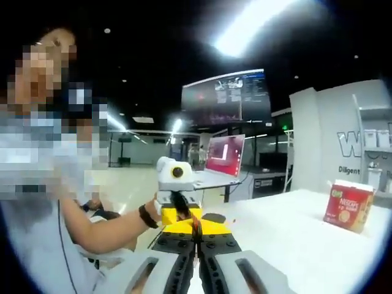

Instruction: Tear open the coffee pouch, take out the coffee, and pour the coffee from the pouch into the cup

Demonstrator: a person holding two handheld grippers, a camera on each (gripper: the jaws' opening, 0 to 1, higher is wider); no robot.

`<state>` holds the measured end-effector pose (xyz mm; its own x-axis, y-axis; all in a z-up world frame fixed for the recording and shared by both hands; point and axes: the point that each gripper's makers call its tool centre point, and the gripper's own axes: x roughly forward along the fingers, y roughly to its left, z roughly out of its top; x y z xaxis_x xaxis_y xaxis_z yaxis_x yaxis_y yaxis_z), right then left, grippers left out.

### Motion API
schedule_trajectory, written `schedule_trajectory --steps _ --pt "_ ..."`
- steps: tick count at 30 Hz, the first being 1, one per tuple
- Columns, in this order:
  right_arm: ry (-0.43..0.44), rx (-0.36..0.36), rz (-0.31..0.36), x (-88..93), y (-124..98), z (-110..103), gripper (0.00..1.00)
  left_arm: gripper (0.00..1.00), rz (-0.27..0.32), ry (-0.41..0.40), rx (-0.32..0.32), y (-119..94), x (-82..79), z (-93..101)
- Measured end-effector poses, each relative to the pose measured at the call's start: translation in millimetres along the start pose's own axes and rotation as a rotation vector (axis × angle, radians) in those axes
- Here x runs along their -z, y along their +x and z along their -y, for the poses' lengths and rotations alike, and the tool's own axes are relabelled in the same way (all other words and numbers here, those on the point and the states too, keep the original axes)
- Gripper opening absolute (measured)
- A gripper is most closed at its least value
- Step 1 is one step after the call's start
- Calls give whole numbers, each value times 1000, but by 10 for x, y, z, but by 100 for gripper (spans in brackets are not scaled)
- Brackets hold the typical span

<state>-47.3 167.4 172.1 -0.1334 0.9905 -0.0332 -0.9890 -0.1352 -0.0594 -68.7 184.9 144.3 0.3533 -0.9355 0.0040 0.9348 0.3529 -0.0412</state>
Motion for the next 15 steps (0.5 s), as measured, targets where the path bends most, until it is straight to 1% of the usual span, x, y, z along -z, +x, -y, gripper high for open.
schedule_trajectory --steps 1,3,4,6,7,8,11,12,13,14,15 --pt "3 -1 0 0 -2 0 1 22 3 26 -20 14 -24 -20" --pt "9 -18 5 -8 -2 -25 1 25 -5 25 -26 40 -18 -44" --pt "13 -26 9 -14 -1 -34 1 26 -10 24 -25 59 6 -63" --pt "17 -41 11 -19 8 -59 1 26 -18 6 -2 102 60 -44" --pt "17 -44 11 -19 12 -64 1 24 -33 -10 5 114 99 -45" --pt "17 -48 11 -20 17 -71 1 22 -61 -8 16 140 173 -41" --pt "26 -64 20 -50 23 -97 1 21 -71 -5 31 187 225 -35" --pt "28 -70 26 -64 24 -107 1 20 -85 -4 35 208 265 -39" --pt "33 -78 33 -78 22 -119 1 18 -94 -3 37 214 284 -45" --pt "38 -85 40 -93 20 -130 1 14 -103 -2 39 219 304 -50" --pt "39 -86 42 -98 19 -133 1 13 -111 -4 40 221 316 -46"
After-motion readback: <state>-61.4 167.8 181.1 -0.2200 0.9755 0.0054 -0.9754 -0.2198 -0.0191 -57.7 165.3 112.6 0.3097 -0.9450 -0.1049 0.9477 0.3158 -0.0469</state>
